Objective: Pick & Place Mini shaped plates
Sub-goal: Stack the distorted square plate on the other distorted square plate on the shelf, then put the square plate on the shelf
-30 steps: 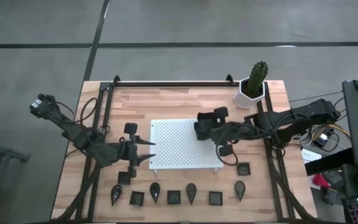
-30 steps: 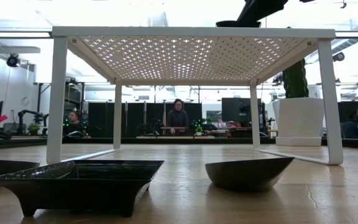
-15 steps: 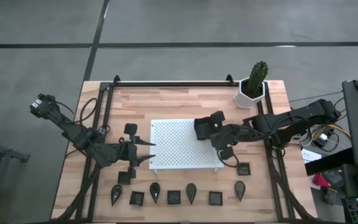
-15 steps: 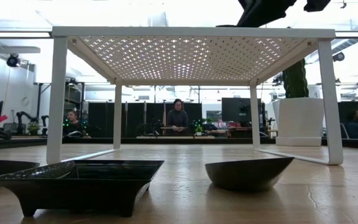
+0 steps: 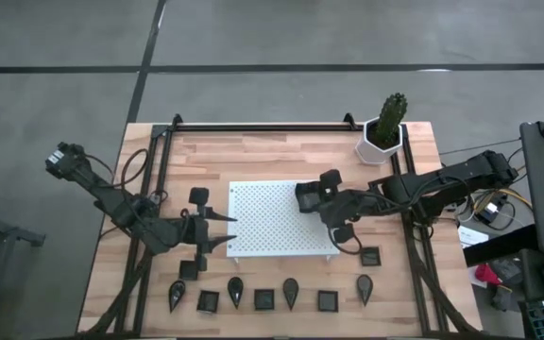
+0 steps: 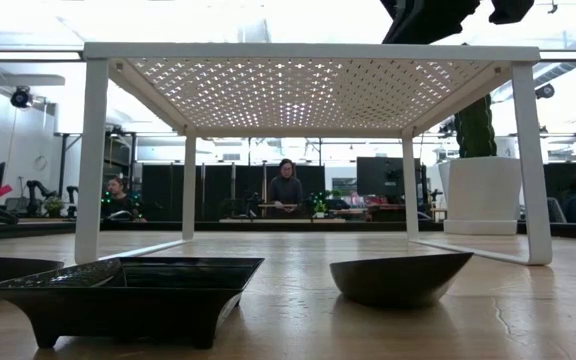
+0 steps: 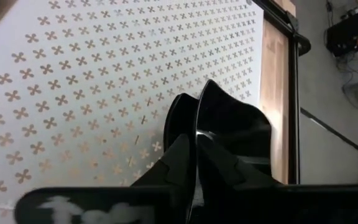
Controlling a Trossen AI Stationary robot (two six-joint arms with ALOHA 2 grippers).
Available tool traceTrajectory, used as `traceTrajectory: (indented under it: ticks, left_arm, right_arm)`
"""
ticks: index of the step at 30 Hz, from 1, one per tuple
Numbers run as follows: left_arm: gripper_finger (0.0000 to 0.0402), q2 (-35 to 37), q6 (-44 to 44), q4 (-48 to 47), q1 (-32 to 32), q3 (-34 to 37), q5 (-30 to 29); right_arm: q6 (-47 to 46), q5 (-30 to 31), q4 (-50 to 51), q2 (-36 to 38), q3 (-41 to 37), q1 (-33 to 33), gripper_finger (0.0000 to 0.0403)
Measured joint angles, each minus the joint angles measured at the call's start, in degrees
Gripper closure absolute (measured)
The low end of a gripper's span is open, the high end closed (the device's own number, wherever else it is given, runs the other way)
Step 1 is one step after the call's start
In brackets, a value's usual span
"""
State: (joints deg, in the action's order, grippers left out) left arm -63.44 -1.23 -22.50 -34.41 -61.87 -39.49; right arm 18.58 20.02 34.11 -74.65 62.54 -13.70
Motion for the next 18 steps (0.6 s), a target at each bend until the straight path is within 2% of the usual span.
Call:
traceTrajectory:
  ticks: [5,11,18]
  left_arm:
    - [0.0225,0.0,0.0,0.1,0.0,0.1,0.0]
    - [0.0225,0.0,0.0,0.1,0.0,0.1,0.0]
    - [0.0225,0.0,0.0,0.2,0.0,0.1,0.0]
  right_arm:
    - [0.5,2.8,-0.2,-0.1,0.0,0.0,0.0326]
    - [0.6,3.0,-0.7,0.3,1.7,0.0,0.0282]
    - [0.5,3.0,-0.6,0.3,2.5,0.0,0.0255]
